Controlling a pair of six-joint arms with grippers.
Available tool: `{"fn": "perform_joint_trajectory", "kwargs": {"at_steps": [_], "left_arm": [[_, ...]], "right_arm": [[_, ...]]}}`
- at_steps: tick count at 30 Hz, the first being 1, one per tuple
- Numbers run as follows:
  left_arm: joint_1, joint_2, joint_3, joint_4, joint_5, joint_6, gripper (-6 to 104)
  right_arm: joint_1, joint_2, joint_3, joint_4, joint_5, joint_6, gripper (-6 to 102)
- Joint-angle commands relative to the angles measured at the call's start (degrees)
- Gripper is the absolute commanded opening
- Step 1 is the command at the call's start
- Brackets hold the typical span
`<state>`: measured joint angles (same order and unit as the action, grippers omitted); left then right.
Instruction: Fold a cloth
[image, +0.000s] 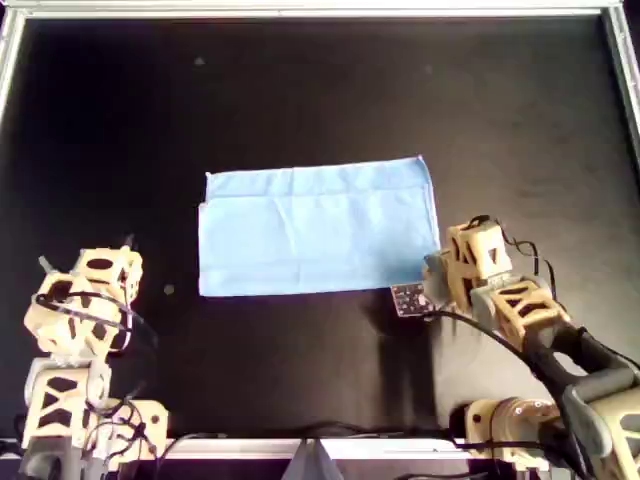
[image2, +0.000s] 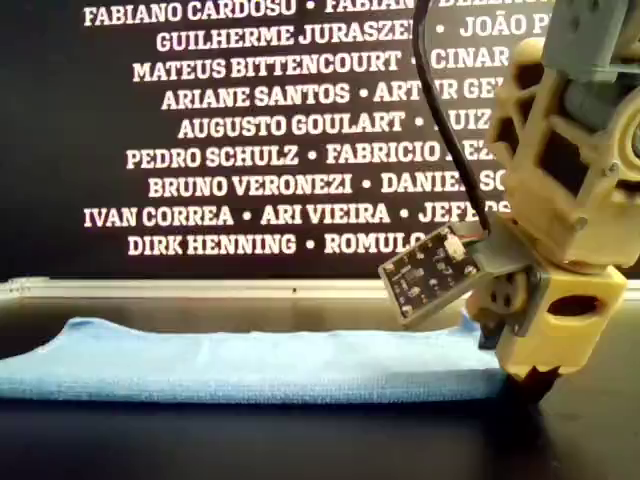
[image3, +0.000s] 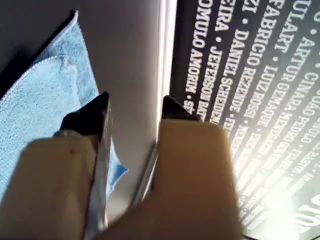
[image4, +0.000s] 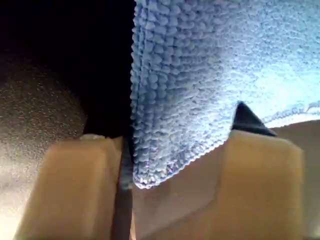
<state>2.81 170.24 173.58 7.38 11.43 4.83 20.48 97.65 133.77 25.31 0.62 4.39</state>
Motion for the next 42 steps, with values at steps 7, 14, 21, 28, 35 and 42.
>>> {"fn": "perform_joint_trajectory", "kwargs": {"at_steps": [7,14,21,28,35,42], "left_arm": [[1.2,-0.1,-0.4,-0.4,0.4,0.2,35],[1.3,-0.1,-0.4,-0.4,0.4,0.2,35],[1.3,-0.1,-0.4,-0.4,0.4,0.2,35],[1.3,-0.1,-0.4,-0.4,0.4,0.2,35],[1.4,0.0,-0.4,-0.4,0.4,0.2,35],[1.8,0.1,-0.4,-0.4,0.0,0.2,35]], "right_arm": [[-0.6,-5.8,-11.5,-1.4,-0.6,0.35,12],[-0.7,-5.4,-11.0,-1.4,0.3,0.26,-1],[0.2,-3.3,-11.9,-1.4,-0.6,0.35,-1],[0.4,3.9,-15.4,-1.5,-0.6,0.44,-1],[6.6,3.6,-21.7,-1.4,0.2,0.35,-1],[17.4,2.9,-29.4,-1.4,0.4,0.26,-1]]}}
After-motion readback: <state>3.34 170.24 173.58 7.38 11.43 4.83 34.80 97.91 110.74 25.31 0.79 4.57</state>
